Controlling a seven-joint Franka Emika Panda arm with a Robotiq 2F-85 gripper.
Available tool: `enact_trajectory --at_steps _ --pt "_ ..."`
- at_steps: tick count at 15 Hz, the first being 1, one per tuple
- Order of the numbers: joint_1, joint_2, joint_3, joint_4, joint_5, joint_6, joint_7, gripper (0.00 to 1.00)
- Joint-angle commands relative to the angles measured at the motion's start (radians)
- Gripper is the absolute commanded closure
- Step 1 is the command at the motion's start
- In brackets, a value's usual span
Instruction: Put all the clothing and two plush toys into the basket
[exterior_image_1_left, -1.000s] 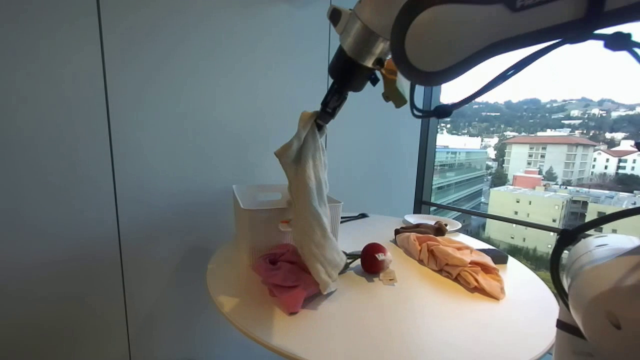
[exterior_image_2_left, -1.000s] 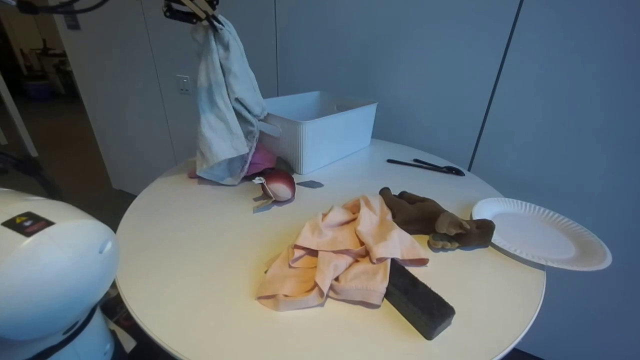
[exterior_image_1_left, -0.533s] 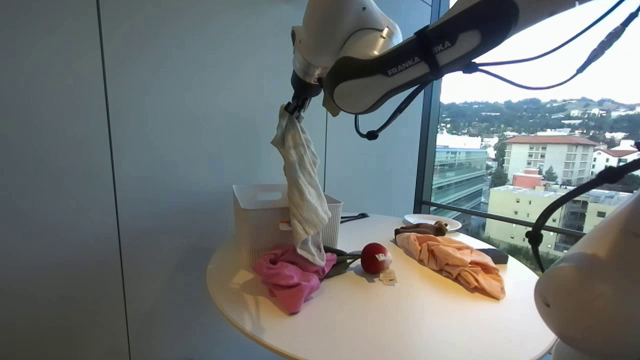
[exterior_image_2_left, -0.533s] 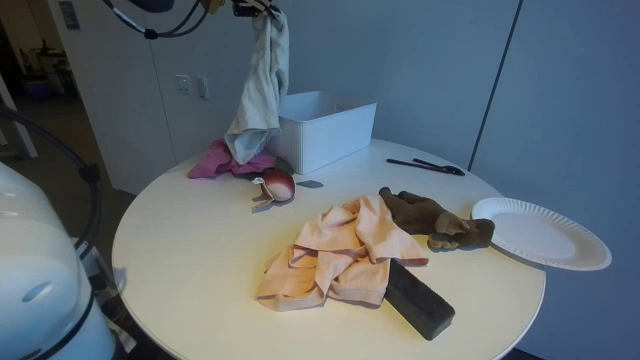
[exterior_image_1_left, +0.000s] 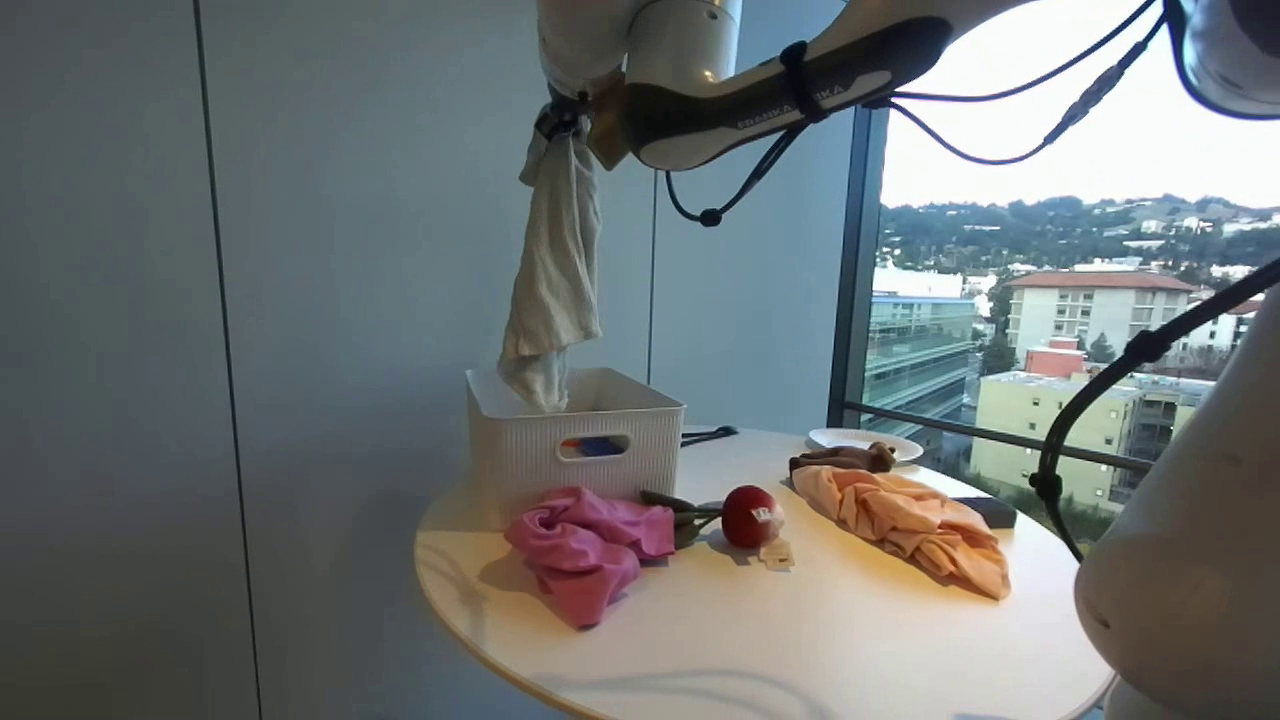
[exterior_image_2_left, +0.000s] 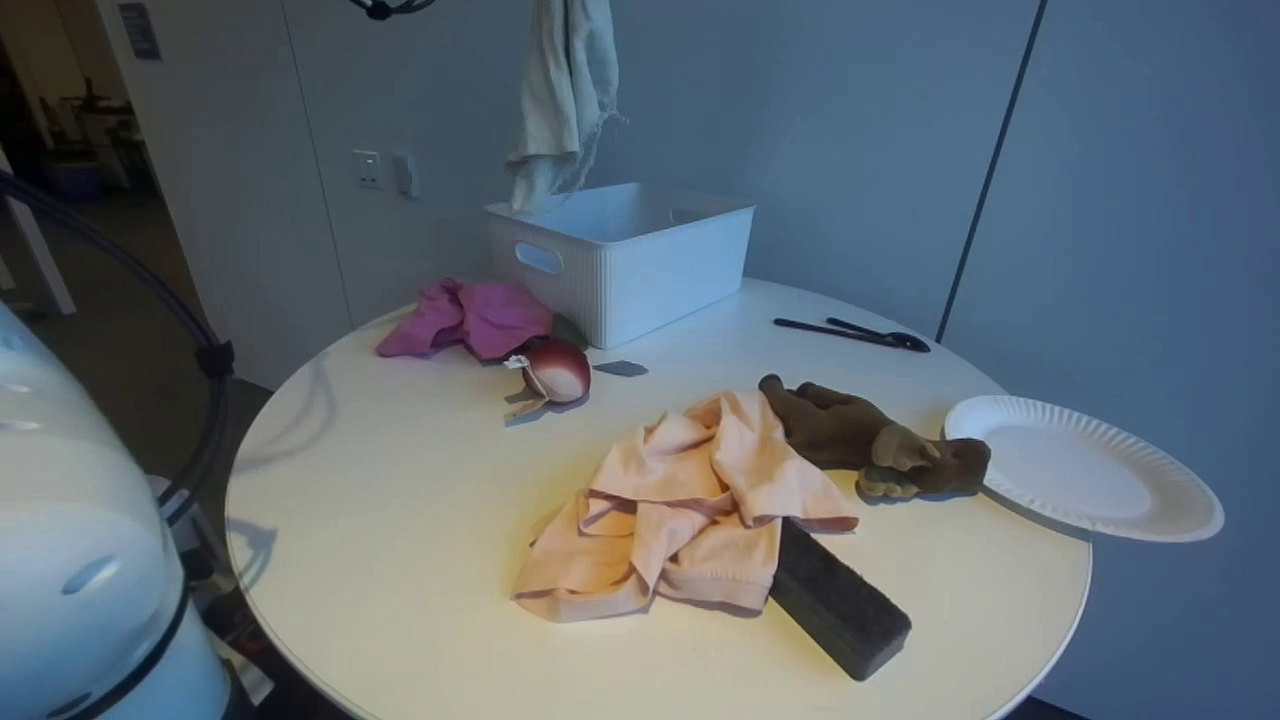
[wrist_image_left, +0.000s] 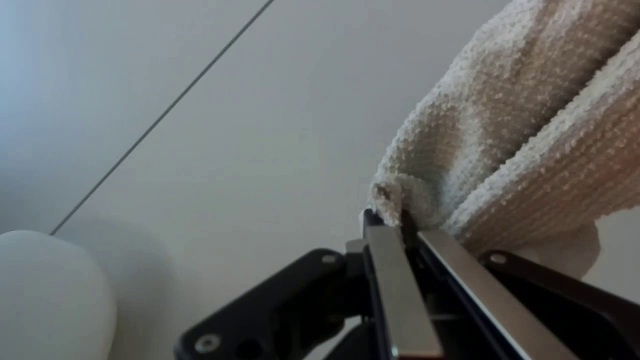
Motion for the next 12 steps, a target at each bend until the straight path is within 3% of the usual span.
enact_trajectory --at_steps 1,3,6,7,8,10,12 --pt "0.127 0.139 -0.095 0.05 -0.195 -0.196 0.106 0.94" --pt "0.185 0.198 -0.17 0.034 -0.159 -0.269 0.057 0.94" --pt "0.226 0.262 -0.268 0.01 0.026 -0.238 -0.045 0.94" --pt "0.231 0.267 -0.291 -0.005 0.092 -0.21 -0.083 0.9" --pt "0.235 0.275 -0.308 -0.01 0.158 -0.205 -0.132 0.67" --pt "0.243 0.25 -0.33 -0.039 0.323 -0.192 -0.251 0.63" --pt "0.257 0.184 -0.337 -0.081 0.484 -0.252 -0.412 0.49"
